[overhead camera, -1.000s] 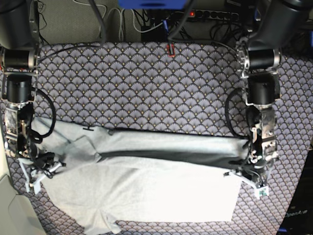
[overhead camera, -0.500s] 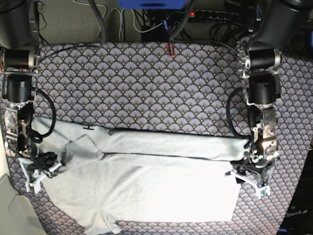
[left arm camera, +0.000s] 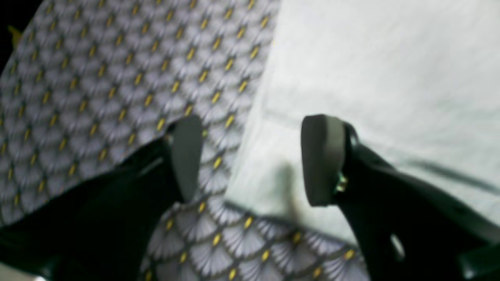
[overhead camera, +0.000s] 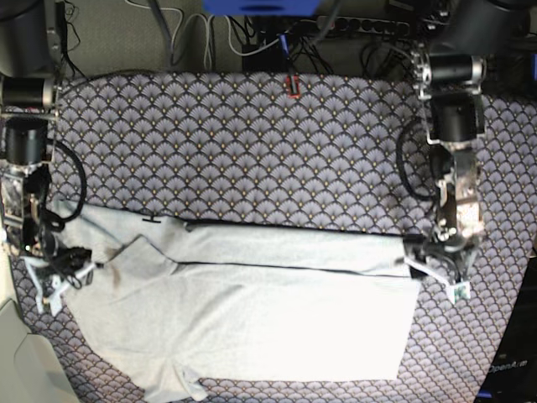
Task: Fold the T-shirt properly
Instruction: 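Lower the folded edge onto the shirt and open both grippers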
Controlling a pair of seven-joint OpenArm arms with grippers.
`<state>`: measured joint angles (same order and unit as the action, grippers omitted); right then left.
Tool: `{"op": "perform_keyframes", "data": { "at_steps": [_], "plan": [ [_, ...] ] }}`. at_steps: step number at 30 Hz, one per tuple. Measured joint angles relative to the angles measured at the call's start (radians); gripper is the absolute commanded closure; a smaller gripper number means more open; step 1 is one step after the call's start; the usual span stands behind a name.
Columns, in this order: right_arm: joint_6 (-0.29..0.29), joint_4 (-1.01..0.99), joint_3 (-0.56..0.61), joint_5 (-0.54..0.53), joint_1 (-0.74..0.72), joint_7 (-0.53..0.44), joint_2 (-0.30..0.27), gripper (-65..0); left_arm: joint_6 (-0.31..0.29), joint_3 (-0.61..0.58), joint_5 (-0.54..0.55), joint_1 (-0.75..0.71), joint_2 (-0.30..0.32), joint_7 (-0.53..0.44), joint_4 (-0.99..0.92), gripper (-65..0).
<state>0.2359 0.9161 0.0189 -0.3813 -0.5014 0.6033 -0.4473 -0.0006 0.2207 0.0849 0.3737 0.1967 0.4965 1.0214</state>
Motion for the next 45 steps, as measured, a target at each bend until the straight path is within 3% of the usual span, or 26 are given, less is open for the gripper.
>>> {"op": "perform_keyframes", "data": {
  "at_steps": [8,32,35,37,40,45],
  "plan": [
    [0.000,0.087,0.000,0.000,0.077,-0.002,0.000,-28.2,-0.003,0.093,0.002,-0.031,-0.043,-0.001,-0.001,-39.2],
    [0.000,0.107,-0.005,-0.008,0.119,0.003,-0.045,-28.2,-0.003,0.104,-0.002,-0.030,-0.061,-0.082,-0.116,-38.7],
    [0.000,0.107,-0.081,-0.010,0.120,0.009,-0.042,-28.2,-0.003,0.103,-0.002,-0.030,-0.061,-0.082,-0.117,-30.6],
    [0.002,0.108,-0.128,-0.006,0.123,0.015,-0.049,-28.2,-0.003,0.103,0.001,-0.029,-0.064,-0.082,-0.117,-19.7],
    [0.061,0.109,-0.182,-0.001,0.138,0.077,-0.049,-28.2,-0.003,0.101,0.003,-0.029,-0.071,-0.082,-0.117,-0.9],
    [0.066,0.112,-0.245,-0.010,0.188,0.089,-0.037,-28.2,-0.005,0.103,0.002,-0.029,-0.072,-0.083,-0.116,-0.1]
  ]
}}
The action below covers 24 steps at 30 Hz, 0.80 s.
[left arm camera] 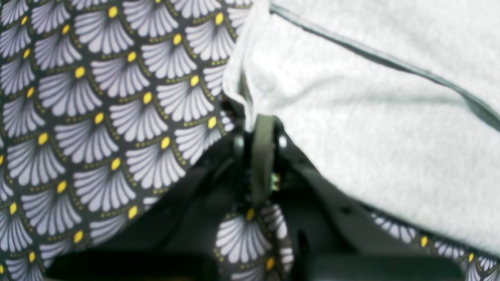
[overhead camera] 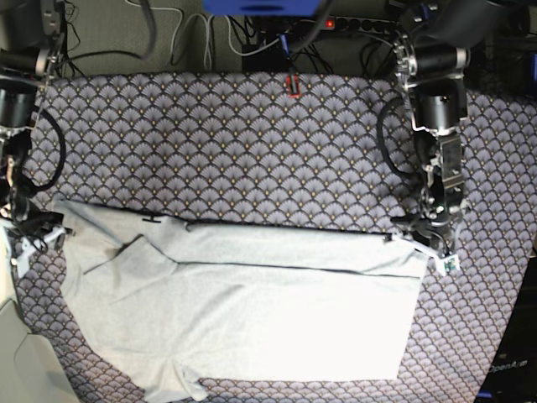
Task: Fold the T-shirt properly
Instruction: 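Lower the folded edge onto the shirt and open both grippers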
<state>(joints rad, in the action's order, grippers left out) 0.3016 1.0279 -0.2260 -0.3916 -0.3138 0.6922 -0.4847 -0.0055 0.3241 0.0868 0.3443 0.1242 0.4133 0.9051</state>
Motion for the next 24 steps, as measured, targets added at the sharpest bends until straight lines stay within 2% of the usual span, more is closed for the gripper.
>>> {"op": "perform_keyframes", "data": {
  "at_steps": [6,19,21,22,24],
  "plan": [
    [0.002,-0.002,-0.002,0.008,0.056,0.003,0.021,-28.2,0.002,0.000,0.000,0.000,0.000,0.003,0.003,-0.4],
    [0.001,-0.001,-0.002,0.003,0.099,-0.019,0.022,-27.8,0.001,0.000,0.000,-0.003,0.003,0.003,0.004,-0.4],
    [0.002,-0.001,-0.002,0.003,0.101,-0.021,0.022,-24.4,0.001,0.000,0.000,-0.003,0.004,0.004,0.004,-0.4],
    [0.002,-0.001,-0.002,0.003,0.101,-0.022,0.022,-19.9,0.001,0.000,0.000,-0.003,0.004,0.004,0.004,-0.4],
    [0.002,-0.001,-0.002,0.002,0.101,-0.023,0.022,-6.5,-0.002,0.000,0.000,-0.003,0.006,0.005,0.004,-0.4]
  ]
}}
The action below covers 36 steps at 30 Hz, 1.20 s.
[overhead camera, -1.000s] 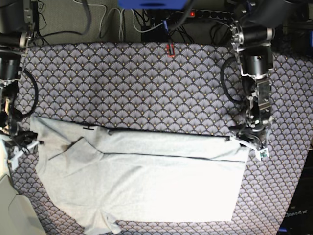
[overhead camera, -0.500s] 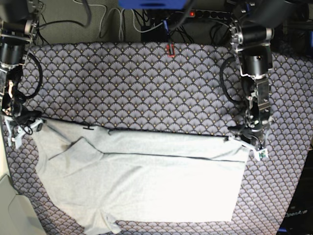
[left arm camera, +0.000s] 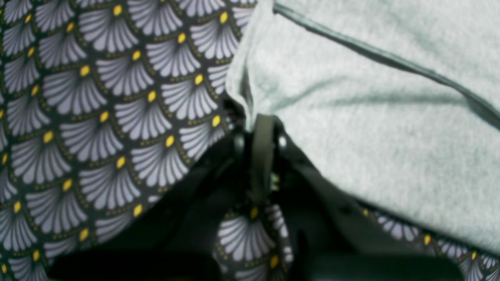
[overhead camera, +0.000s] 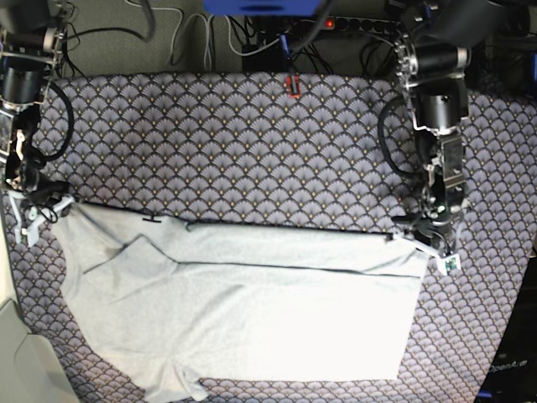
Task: Fold the T-shirt properly
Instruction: 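Lower the folded edge onto the shirt and open both grippers, then drag the shirt back toward the robot with both grippers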
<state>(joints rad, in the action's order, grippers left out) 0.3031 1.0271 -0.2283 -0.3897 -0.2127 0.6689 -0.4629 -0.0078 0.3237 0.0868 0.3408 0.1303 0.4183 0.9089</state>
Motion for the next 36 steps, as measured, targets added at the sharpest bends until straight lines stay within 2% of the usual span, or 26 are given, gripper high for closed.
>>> {"op": "perform_keyframes", "data": {
  "at_steps": [1,5,10,14,16,19,22,25,29,36],
  "plan": [
    [0.000,0.000,0.000,-0.001,0.000,0.000,0.000,0.0,0.000,0.000,0.000,0.000,0.000,0.000,0.000,-0.4],
    [0.000,0.000,0.000,-0.002,0.000,0.003,0.000,0.0,-0.011,0.000,0.007,-0.013,0.011,-0.002,0.007,-0.4],
    [0.004,0.064,0.000,0.006,0.046,0.008,-0.002,0.0,-0.011,-0.005,0.007,-0.079,0.013,0.017,0.121,-0.4],
    [0.050,0.253,-0.001,0.008,0.147,0.019,-0.001,0.0,-0.010,-0.001,0.006,-0.114,0.013,0.125,0.212,-0.4],
    [0.055,0.330,-0.001,0.008,0.171,0.065,0.005,0.0,-0.008,0.000,0.003,-0.127,0.013,0.159,0.256,-0.4],
    [0.061,0.422,-0.045,-0.011,0.213,0.098,0.024,0.0,-0.012,-0.001,0.005,-0.189,0.013,0.159,0.349,-0.4],
    [0.063,0.478,-0.103,0.013,0.266,0.119,0.037,0.0,-0.006,0.000,0.003,-0.256,0.014,0.171,0.398,-0.4],
    [0.061,0.536,-0.116,0.008,0.317,0.122,0.043,0.0,-0.003,-0.001,-0.001,-0.301,0.020,0.176,0.442,-0.4],
    [0.123,0.600,-0.144,-0.006,0.388,0.113,0.048,0.0,-0.007,0.001,0.002,-0.348,0.044,0.167,0.500,-0.4],
    [0.128,0.686,-0.192,0.001,0.519,0.114,0.061,0.0,-0.004,-0.002,0.001,-0.489,0.057,0.176,0.645,-0.4]
  ]
}}
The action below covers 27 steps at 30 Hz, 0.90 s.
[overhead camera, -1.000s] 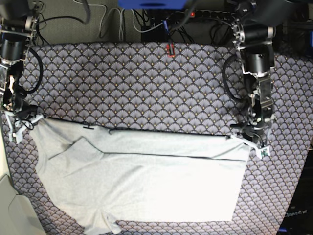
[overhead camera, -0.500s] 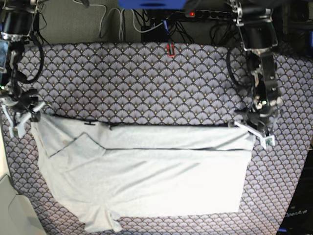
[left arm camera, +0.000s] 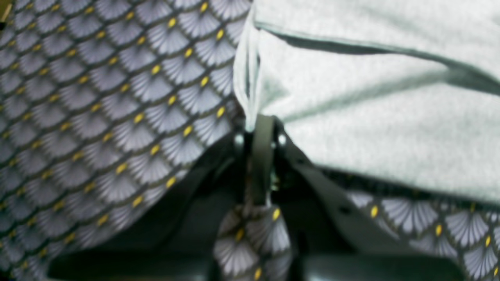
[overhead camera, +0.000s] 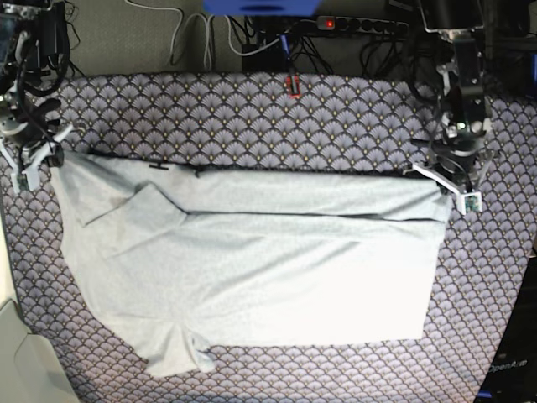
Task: Fold the T-shirt properly
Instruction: 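Drag the shirt back toward the robot with both grippers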
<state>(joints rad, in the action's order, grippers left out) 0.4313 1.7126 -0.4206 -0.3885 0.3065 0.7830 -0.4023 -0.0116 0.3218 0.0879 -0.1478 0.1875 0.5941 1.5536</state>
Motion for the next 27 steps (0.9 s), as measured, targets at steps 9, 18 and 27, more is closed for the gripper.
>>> {"op": "perform_keyframes", "data": {
  "at_steps": [9,18,27],
  "plan": [
    [0.033,0.076,-0.045,0.006,0.132,-0.004,0.016,0.0,-0.009,0.012,0.002,-0.141,0.000,-0.003,0.114,-0.4],
    [0.151,0.085,-0.127,-0.003,0.193,-0.008,0.051,0.0,-0.014,0.113,0.007,-0.211,0.003,0.001,0.143,-0.4],
    [0.167,0.085,-0.142,0.000,0.219,-0.004,0.053,0.0,-0.012,0.121,0.006,-0.237,0.014,0.000,0.133,-0.4]
  ]
}}
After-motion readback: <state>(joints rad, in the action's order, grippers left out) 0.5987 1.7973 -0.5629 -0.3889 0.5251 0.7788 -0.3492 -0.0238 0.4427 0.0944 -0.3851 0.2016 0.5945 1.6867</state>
